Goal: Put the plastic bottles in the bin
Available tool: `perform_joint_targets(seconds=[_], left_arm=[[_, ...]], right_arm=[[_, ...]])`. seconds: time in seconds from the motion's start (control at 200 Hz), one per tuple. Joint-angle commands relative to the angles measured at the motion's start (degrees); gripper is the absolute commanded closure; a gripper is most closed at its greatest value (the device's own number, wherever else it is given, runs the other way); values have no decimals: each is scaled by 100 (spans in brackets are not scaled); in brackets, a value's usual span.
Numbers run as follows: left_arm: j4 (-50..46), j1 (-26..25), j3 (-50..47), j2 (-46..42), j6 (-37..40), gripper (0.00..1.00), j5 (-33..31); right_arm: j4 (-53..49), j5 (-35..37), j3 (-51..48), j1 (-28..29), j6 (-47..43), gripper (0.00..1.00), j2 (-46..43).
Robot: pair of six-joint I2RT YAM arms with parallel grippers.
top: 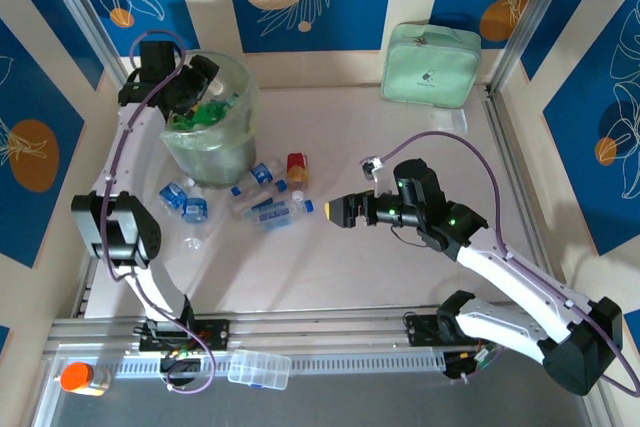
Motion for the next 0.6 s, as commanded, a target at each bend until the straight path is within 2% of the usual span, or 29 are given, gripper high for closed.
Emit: perform_joint_targets(seconds=[0.0,0.16,0.32,0.415,0.52,0.595], left_arm=[[-122,86,232,-498,149,11,177],[-134,57,34,-1098,320,11,112],[-79,-155,-674,-1924,297,15,144],[-6,-652,-1285,-2510,361,16,-30],[-389,-1402,-1603,-2933,806,16,-590],[-516,-1785,-2014,-3186,956,17,-664]], right_arm=[[-134,117,197,50,-158,1,-50],[-156,151,214,50,-178,0,-73],[-251,238,291,51,-219,5,114],[-548,259,515,32,-321,8,517],[-806,311,807,24,-345,13,1018],[-891,273,1012,20,-336,14,1354]])
